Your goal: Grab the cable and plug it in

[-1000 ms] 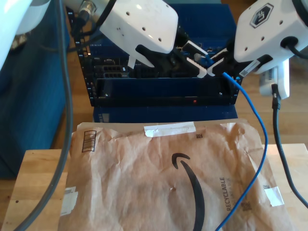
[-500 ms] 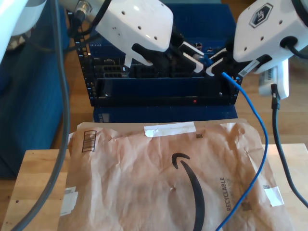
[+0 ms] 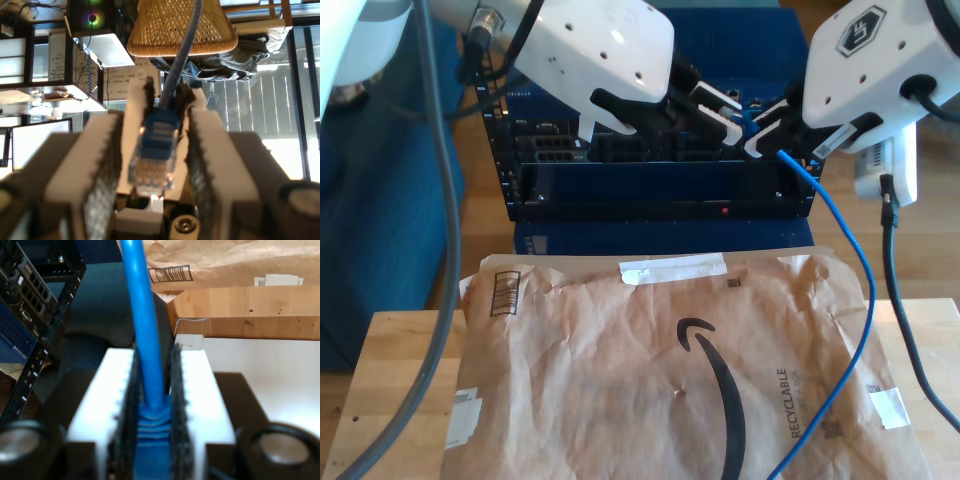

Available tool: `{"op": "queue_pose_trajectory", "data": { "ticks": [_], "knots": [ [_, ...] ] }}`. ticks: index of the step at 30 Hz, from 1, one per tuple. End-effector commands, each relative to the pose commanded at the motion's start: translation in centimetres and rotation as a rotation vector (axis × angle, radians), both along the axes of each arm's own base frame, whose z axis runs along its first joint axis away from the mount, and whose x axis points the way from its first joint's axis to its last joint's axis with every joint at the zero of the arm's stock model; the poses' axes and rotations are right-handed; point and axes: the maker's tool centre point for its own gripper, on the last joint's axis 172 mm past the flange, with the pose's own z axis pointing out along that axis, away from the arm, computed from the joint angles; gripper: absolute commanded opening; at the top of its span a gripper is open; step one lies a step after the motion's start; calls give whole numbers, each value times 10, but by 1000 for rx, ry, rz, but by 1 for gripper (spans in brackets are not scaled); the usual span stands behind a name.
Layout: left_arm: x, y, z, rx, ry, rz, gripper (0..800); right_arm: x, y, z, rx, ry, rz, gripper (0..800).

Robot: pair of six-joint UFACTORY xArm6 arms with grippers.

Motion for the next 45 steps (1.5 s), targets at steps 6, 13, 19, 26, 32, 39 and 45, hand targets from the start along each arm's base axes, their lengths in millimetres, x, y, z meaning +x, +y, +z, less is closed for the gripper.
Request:
{"op": "queue_pose_trajectory", "data": {
  "ticks": [6,13,19,26,32,39,45],
  "knots": [
    [0,0,0,-2,-1,1,167,-1,1,0,2,0,3,4],
    [0,0,0,-2,-1,1,140,0,2,0,2,0,3,4],
    [-2,1,1,-3,-12,-6,78,0,2,1,3,0,3,4],
    [-5,-4,10,-41,-5,-13,3,0,2,1,5,1,4,27],
    [-4,-3,10,-38,-8,-11,3,0,2,1,9,1,4,540],
    [7,13,10,-38,-3,28,3,-4,-3,13,4,-38,3,794],
    [-4,30,0,-80,166,-15,3,1,-29,25,3,-73,-59,796]
  ]
}}
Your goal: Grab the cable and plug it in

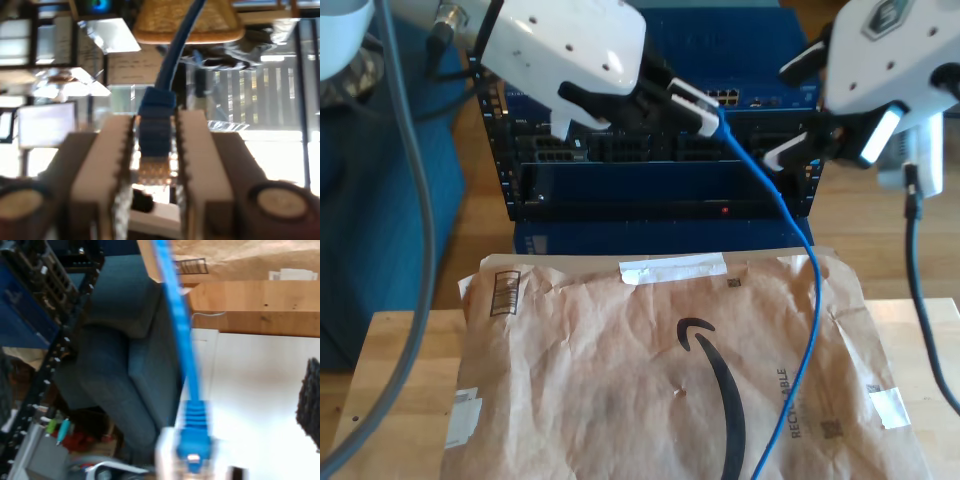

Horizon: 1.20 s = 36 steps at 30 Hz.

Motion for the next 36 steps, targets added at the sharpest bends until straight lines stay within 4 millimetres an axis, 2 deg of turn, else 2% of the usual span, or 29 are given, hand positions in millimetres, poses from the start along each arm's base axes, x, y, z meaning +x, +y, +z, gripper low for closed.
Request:
{"op": "queue_pose_trajectory", "data": {
  "ticks": [4,7,11,14,16,19,23,27,29,31,36],
  "knots": [
    [5,13,10,-94,126,19,3,0,-2,12,6,-30,-2,796],
    [6,21,12,-135,197,15,3,-3,-10,51,-18,-216,12,794],
    [6,27,18,-203,347,4,2,-4,-23,88,-56,-447,19,794],
    [-1,27,21,-224,404,-30,3,-11,-23,98,-85,-511,54,796],
    [2,33,24,-246,432,-17,2,-16,-18,103,-79,-525,69,796],
    [-1,46,27,-305,484,-59,2,-26,5,105,-63,-542,134,797],
    [-2,61,27,-330,516,-69,3,-35,50,92,-93,-661,310,797],
    [-8,63,26,-328,560,-96,2,-42,90,73,-71,-714,397,797],
    [-9,63,32,-342,577,-102,2,-46,98,68,-74,-725,428,796],
    [-12,65,47,-387,582,-126,2,-47,100,65,-80,-752,438,796],
    [-3,83,54,-442,605,-108,2,-55,113,69,-51,-823,437,780]
  ]
}}
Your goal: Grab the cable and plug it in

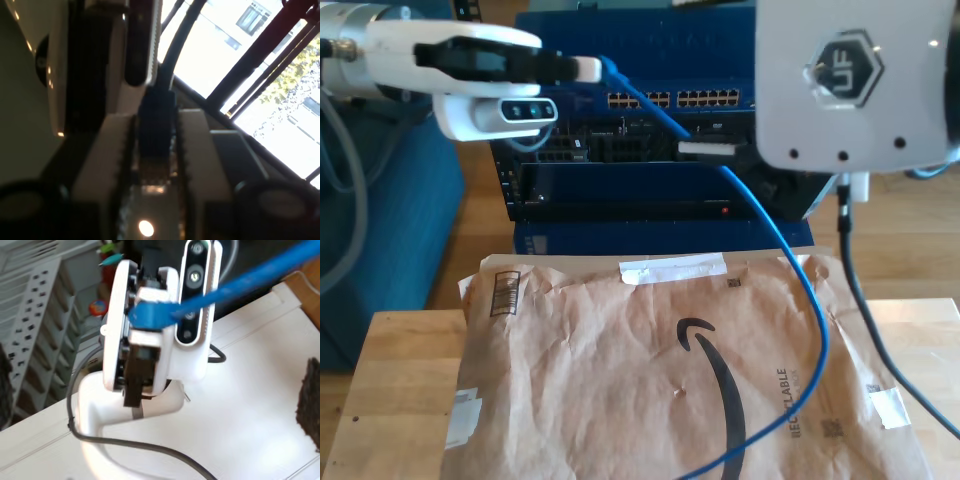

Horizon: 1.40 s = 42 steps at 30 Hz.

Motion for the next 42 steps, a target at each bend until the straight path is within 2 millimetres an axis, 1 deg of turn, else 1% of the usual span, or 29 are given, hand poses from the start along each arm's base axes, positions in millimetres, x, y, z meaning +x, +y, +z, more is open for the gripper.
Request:
{"op": "queue_pose_trajectory", "data": {
  "ticks": [3,5,8,9,10,13,16,21,23,27,29,30,35,38,39,41,42],
  "knots": [
    [1,4,0,-15,12,-4,3,2,1,4,16,-21,-9,781],
    [0,4,0,-17,14,-7,3,-3,10,9,36,-41,8,784],
    [-3,7,0,-22,15,-14,5,-2,25,11,66,-82,12,783],
    [-3,7,0,-22,15,-14,5,1,32,3,57,-71,17,784],
    [-4,7,1,-23,15,-16,6,4,35,0,54,-68,17,783],
    [-4,7,0,-24,15,-15,6,14,33,4,74,-93,-14,781],
    [-4,7,2,-32,13,-17,6,19,33,7,86,-106,-29,771],
    [-6,8,5,-41,10,-24,6,20,33,2,82,-101,-32,685],
    [-9,8,6,-44,8,-34,6,21,33,2,85,-100,-34,619],
    [-11,9,9,-58,4,-42,6,26,30,2,105,-119,-60,519],
    [-12,9,9,-60,4,-43,7,25,37,-4,96,-109,-48,508],
    [-12,9,9,-60,4,-43,7,23,39,-4,97,-110,-42,505],
    [-11,9,11,-66,1,-42,8,25,41,-7,92,-105,-42,470],
    [-12,9,12,-70,0,-44,8,26,40,-7,92,-105,-44,426],
    [-11,9,13,-68,-3,-43,8,26,40,-6,96,-105,-46,375],
    [-11,9,13,-68,-3,-43,8,28,36,0,114,-128,-64,325],
    [-11,9,13,-68,-3,-43,8,29,36,1,123,-137,-71,274]
  ]
}}
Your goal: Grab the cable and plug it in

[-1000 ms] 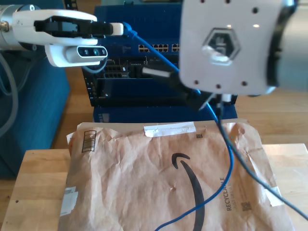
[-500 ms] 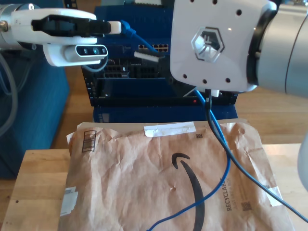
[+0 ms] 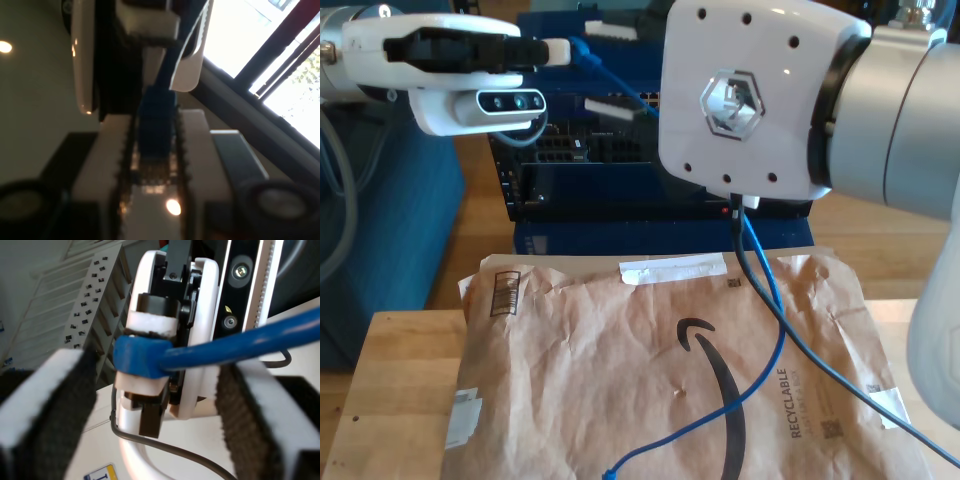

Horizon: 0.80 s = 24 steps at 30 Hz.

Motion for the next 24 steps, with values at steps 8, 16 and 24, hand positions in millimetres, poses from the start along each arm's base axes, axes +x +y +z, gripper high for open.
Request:
{"op": "queue_pose_trajectory", "data": {
  "ticks": [8,16,24],
  "knots": [
    [0,-1,0,0,0,-2,8,-6,9,-3,9,-11,14,244],
    [-3,0,2,-2,-5,-9,8,-5,8,-4,8,-9,12,241],
    [-4,1,2,-6,-6,-14,13,-5,8,-6,7,-7,10,143]
  ]
}}
